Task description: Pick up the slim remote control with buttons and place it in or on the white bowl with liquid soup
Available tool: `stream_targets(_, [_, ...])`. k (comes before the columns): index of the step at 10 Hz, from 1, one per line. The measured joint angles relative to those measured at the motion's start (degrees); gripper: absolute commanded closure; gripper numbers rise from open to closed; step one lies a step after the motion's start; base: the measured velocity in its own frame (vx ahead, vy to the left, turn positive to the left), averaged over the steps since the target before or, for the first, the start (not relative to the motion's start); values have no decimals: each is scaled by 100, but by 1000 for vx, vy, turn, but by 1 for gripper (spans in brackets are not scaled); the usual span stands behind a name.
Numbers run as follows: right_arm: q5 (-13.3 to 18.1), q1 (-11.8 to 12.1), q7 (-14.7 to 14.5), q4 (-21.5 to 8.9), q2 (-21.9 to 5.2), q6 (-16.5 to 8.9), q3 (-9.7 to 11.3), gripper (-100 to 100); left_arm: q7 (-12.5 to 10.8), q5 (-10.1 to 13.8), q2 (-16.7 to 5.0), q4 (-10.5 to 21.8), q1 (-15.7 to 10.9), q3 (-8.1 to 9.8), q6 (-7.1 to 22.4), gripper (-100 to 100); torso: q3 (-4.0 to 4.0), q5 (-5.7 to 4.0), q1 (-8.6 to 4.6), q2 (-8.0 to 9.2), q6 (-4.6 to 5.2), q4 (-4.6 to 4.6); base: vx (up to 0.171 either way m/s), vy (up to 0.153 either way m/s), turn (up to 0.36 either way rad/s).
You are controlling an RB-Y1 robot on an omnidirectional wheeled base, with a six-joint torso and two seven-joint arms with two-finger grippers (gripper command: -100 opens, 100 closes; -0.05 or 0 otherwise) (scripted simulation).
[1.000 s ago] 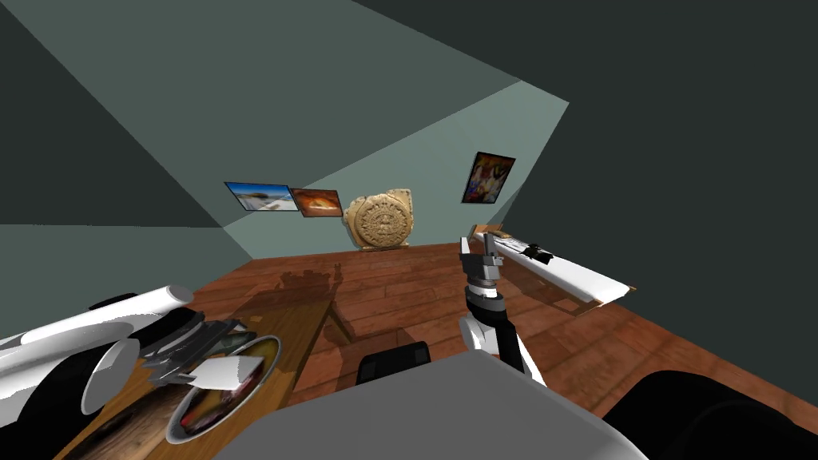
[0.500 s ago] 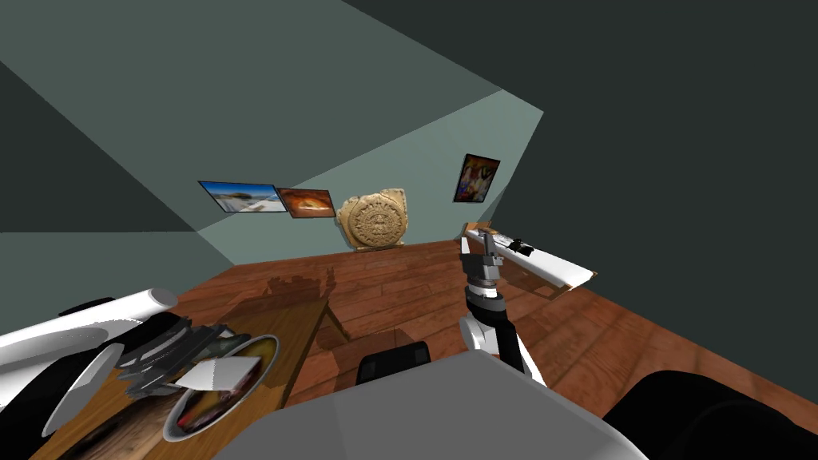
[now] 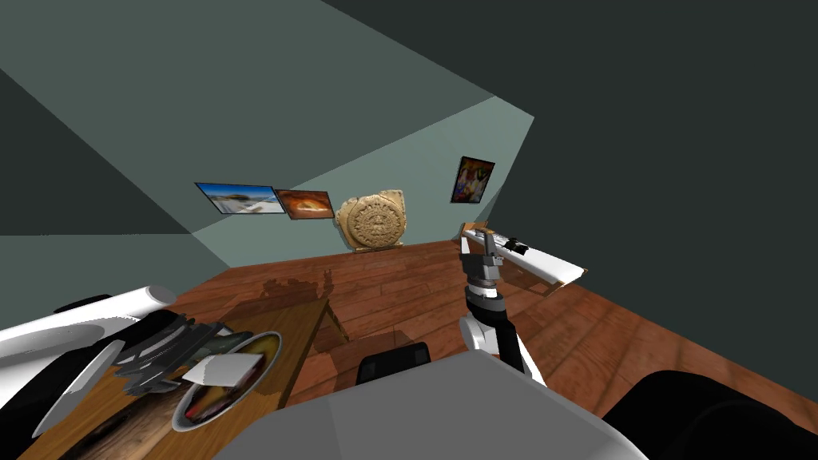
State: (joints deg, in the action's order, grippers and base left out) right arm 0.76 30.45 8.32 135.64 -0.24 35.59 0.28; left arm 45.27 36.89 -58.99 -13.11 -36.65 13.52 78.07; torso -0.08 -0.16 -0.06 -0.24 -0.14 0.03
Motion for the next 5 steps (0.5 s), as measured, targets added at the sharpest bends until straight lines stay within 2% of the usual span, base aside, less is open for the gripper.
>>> stream_targets(5, [0, 0, 0, 0, 0, 0, 0, 0, -5, 1, 1, -7, 4, 1, 5, 0, 0, 0, 0, 0, 0, 0, 0, 0, 0])
